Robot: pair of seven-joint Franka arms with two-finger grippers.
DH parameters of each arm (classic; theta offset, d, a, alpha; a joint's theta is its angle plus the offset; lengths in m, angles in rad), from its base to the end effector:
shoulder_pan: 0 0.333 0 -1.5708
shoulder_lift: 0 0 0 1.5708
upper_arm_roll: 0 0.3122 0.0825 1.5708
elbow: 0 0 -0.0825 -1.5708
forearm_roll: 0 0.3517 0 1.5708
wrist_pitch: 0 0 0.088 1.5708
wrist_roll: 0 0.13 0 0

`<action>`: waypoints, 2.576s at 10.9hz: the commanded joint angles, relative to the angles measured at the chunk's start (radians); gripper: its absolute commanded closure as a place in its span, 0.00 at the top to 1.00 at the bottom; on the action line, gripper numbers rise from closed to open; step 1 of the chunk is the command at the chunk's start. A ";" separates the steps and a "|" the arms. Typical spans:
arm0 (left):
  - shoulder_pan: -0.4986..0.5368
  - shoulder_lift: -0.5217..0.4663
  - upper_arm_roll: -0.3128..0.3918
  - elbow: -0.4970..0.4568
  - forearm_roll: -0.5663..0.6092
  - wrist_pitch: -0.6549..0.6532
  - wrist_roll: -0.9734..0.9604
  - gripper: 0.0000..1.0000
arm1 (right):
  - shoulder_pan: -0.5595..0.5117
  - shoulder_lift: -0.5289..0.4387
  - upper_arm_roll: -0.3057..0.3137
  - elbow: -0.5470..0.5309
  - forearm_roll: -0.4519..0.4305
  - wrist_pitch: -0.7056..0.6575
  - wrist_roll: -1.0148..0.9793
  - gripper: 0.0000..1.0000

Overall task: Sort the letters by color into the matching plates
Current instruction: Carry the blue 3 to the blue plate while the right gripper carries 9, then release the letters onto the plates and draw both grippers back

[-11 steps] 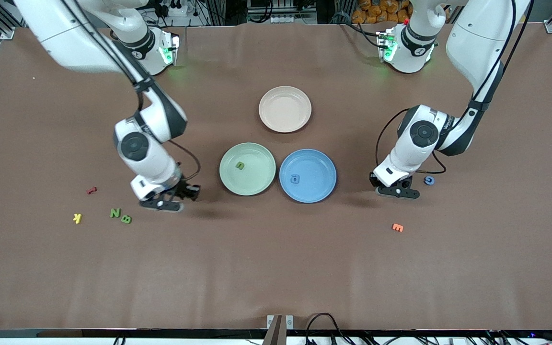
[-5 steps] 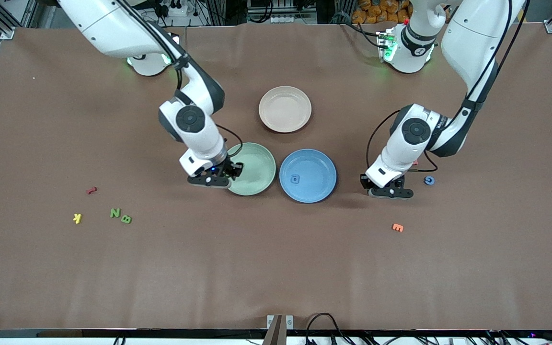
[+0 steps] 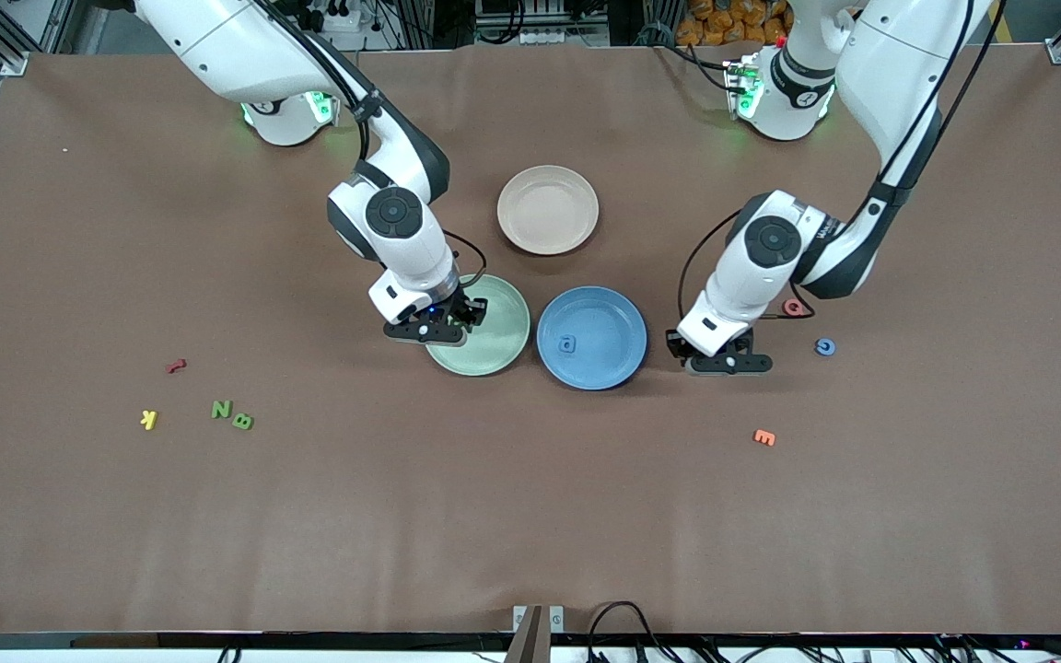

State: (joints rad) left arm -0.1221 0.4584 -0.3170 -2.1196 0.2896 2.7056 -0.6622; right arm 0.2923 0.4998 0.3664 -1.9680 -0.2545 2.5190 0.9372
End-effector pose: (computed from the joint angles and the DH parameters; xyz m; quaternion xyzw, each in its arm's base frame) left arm 0.5187 -0.2495 0.2185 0.9967 0.0057 0.0711 0.0398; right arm 0.4832 0.3620 0.2372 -0.9968 0.0633 -0.0288 0.0391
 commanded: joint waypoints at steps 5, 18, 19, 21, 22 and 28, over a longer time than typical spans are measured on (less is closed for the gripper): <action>-0.120 -0.007 -0.042 0.105 0.006 -0.134 -0.238 0.00 | -0.066 -0.023 -0.018 -0.005 -0.019 -0.016 -0.105 1.00; -0.255 -0.004 -0.031 0.119 0.060 -0.334 -0.369 1.00 | -0.491 0.052 -0.063 0.055 -0.109 -0.014 -0.563 1.00; -0.232 -0.016 -0.033 0.096 0.089 -0.333 -0.332 1.00 | -0.511 0.065 -0.064 0.067 -0.130 -0.014 -0.566 1.00; -0.183 -0.038 -0.040 0.046 0.167 -0.308 -0.324 1.00 | -0.539 0.083 -0.066 0.083 -0.176 -0.014 -0.566 1.00; -0.180 -0.046 -0.040 0.008 0.172 -0.261 -0.323 1.00 | -0.548 0.094 -0.066 0.092 -0.180 -0.012 -0.567 1.00; 0.127 -0.136 -0.086 -0.111 0.166 -0.202 -0.187 1.00 | -0.550 0.152 -0.066 0.146 -0.190 -0.003 -0.564 1.00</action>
State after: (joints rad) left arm -0.1488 0.3864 -0.3512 -2.1607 0.4420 2.4835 -0.9406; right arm -0.2459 0.6150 0.2873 -1.8540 -0.4134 2.5129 0.3738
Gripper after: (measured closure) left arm 0.000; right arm 0.000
